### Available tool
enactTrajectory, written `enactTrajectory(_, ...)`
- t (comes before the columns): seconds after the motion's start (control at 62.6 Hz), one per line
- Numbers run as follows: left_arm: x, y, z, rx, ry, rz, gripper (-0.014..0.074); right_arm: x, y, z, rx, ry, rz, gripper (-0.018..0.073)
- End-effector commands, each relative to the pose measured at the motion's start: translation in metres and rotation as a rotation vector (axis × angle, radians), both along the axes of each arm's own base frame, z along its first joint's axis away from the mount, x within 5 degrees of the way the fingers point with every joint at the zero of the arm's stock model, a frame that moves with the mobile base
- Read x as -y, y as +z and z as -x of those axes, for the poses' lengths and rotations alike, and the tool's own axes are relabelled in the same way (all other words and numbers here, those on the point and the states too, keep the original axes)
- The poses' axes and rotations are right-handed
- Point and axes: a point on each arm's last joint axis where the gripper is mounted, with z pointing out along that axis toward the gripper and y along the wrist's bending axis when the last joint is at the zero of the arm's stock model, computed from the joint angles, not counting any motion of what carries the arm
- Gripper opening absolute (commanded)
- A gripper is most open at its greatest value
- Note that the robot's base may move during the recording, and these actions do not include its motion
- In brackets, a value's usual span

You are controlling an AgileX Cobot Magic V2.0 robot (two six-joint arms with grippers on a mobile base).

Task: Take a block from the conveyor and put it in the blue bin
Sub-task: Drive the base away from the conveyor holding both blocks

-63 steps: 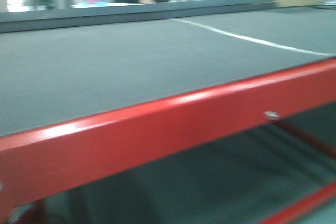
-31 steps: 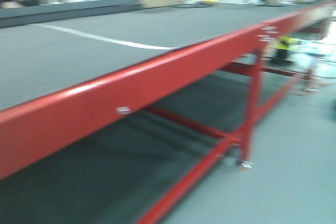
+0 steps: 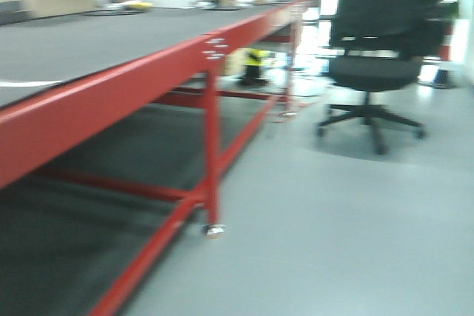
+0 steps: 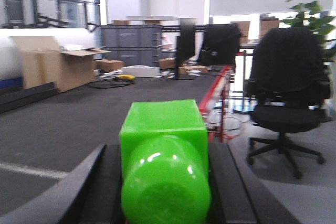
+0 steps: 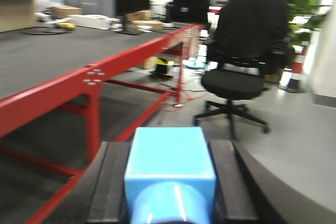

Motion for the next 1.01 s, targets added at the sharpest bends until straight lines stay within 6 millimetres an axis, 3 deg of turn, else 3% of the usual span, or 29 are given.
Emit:
enactTrajectory(0.0, 0.0001, 0.0013, 0.0009, 0.021, -0.006, 0.007, -0.0111, 0.0006, 0.0048, 0.0019, 0.034, -0.005, 0.015, -0.0162)
enactTrajectory(0.99, 0.0001, 0.0013, 0.0009, 0.021, -0.006, 0.007, -0.0111, 0.0006, 0.0048, 0.0019, 0.034, -0.005, 0.015, -0.0162)
